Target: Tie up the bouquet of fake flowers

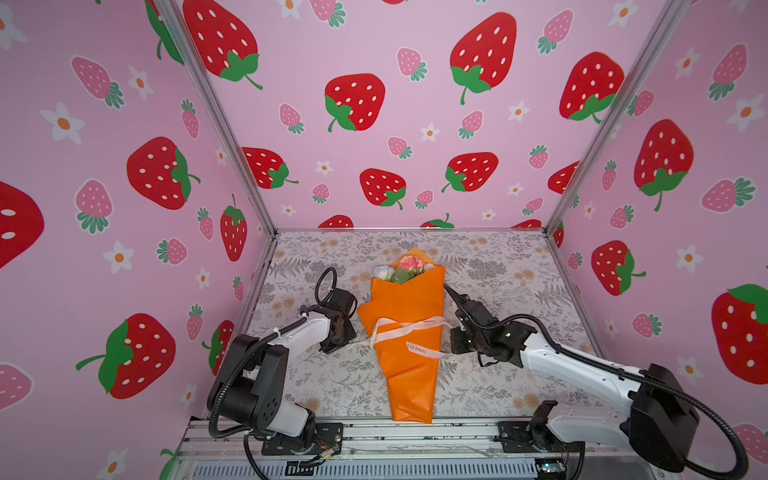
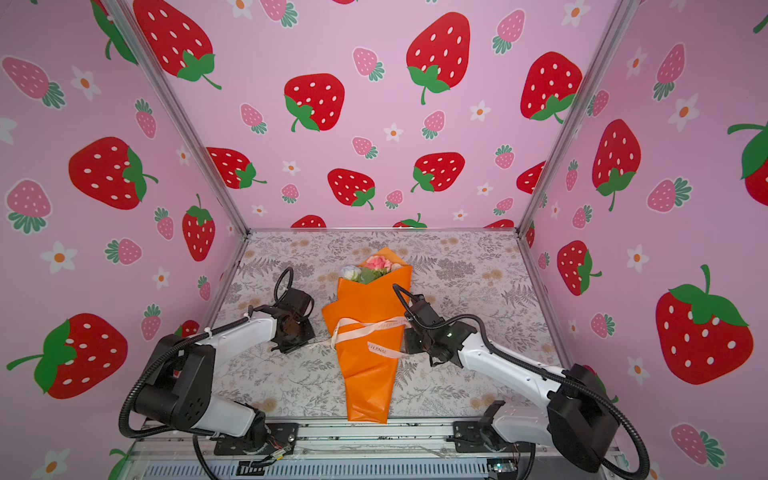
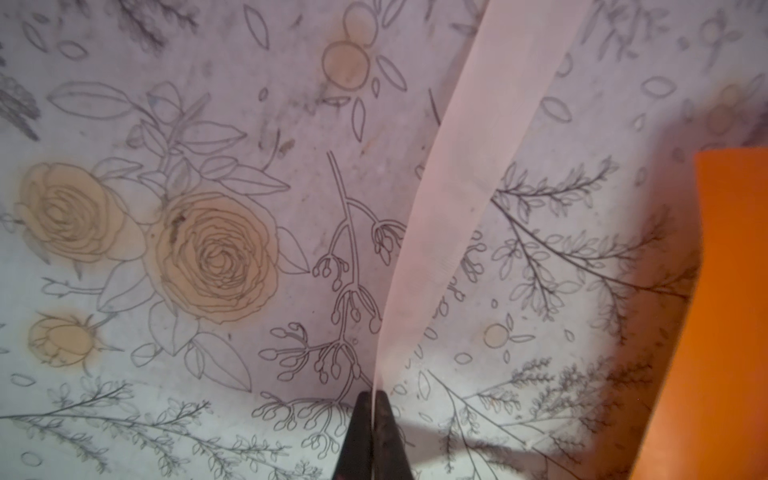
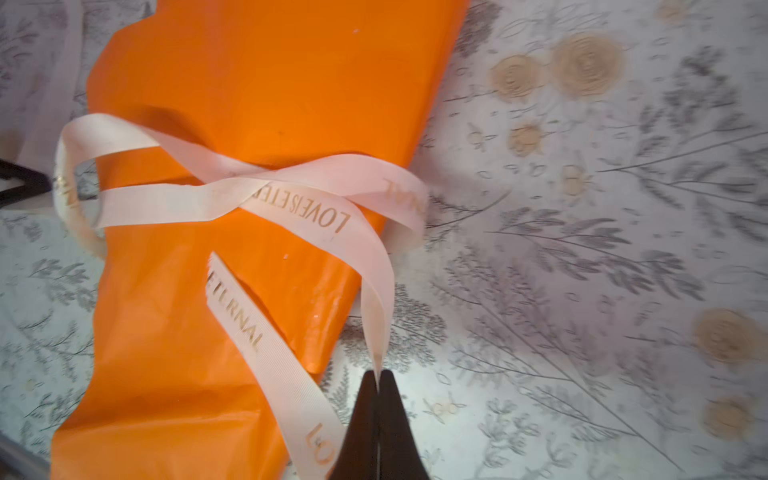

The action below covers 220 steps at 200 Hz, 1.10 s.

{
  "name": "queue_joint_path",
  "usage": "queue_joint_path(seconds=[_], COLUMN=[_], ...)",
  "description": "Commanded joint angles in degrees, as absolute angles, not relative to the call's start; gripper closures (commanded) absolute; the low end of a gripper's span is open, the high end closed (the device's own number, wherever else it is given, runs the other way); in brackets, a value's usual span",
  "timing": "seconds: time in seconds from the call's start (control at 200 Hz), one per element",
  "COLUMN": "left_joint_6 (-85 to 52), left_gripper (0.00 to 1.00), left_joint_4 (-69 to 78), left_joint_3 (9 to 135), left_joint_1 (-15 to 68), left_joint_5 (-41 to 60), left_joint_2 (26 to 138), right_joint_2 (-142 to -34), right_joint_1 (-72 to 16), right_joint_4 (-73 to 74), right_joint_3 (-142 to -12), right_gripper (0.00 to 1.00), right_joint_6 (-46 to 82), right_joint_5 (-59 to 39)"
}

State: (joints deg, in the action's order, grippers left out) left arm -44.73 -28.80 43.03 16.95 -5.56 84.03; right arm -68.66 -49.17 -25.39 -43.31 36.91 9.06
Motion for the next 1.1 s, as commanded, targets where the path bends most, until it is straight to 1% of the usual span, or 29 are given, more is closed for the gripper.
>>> queue_joint_path(seconds=[0.0,0.17,0.365,0.44,0.575,0.77,0.936,1.081,1.096], left_joint_6=[-43.3,-41.6,-39.0,-38.4,-36.8,-34.7,-34.0,-34.0,-34.1], left_gripper=[1.0,1.0,1.0,1.0,1.0,1.0,1.0,1.0,1.0], left_joint_4=[-30.9,-31.5,-33.2,-33.2,-33.7,-31.9,-29.4,-28.0,-27.8], left_joint_3=[44.5,44.0,43.6,43.2,43.2,43.0,42.5,42.0,42.0], left_joint_1=[15.8,14.1,13.0,11.8,8.9,6.8,6.7,6.7,6.7], left_joint_5=[-7.3,-7.1,-7.5,-6.1,-3.4,1.7,6.3,7.5,8.9], left_joint_2=[78.9,72.3,66.3,64.9,64.1,64.5,66.1,67.7,67.8], right_joint_2=[-64.1,-59.1,-57.1,-56.7,-56.3,-57.7,-61.0,-62.7,-62.8], right_joint_1=[-46.8,-42.9,-40.6,-39.2,-35.5,-30.0,-29.3,-29.2,-29.3], right_joint_4=[-33.6,-35.9,-36.1,-35.6,-34.4,-31.0,-30.2,-29.8,-29.6], right_joint_3=[-44.8,-44.8,-45.9,-46.5,-47.5,-48.2,-51.0,-53.1,-53.3], right_gripper=[1.0,1.0,1.0,1.0,1.0,1.0,1.0,1.0,1.0], right_joint_6=[35.4,33.9,32.6,31.3,28.7,24.4,18.2,15.0,14.7], right_joint_5=[17.0,20.7,25.9,27.5,29.8,27.3,29.2,32.4,32.7])
